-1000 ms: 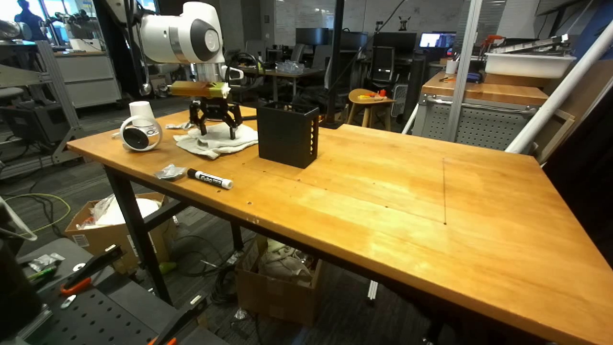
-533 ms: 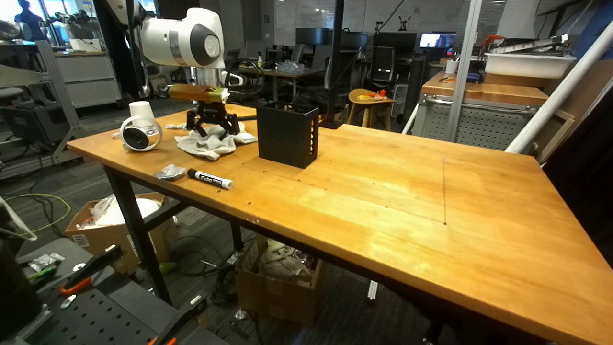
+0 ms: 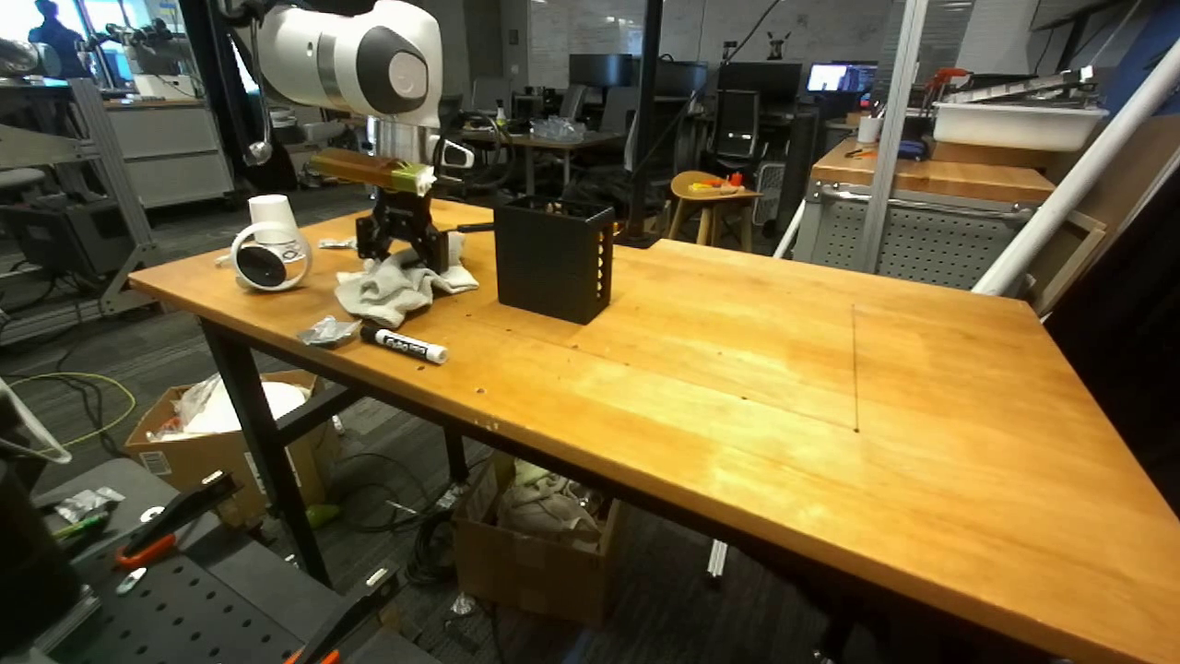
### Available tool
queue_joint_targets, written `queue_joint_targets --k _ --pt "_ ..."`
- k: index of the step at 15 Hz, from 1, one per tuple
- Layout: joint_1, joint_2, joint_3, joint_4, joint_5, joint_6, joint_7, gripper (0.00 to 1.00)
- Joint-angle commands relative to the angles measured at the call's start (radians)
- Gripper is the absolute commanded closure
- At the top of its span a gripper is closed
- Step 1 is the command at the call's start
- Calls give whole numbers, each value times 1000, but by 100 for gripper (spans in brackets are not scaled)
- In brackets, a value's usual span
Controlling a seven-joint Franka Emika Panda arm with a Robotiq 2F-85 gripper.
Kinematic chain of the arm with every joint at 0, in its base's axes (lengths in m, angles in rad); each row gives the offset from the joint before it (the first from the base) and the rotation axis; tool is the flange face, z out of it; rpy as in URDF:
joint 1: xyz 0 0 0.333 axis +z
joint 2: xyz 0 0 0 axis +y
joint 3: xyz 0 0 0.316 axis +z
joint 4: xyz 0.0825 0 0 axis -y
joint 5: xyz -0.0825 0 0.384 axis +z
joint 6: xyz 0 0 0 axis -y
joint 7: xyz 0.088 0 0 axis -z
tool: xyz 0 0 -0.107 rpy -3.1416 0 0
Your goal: Put the towel deep inside the black object
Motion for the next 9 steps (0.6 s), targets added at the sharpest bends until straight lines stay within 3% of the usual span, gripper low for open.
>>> queue_joint_targets --k 1,5,9 --pt "-34 -142 -2 -63 71 -31 -33 91" --pt "-59 -261 -28 -38 116 -59 -27 90" --pt "-80 -320 -80 5 26 -28 20 90"
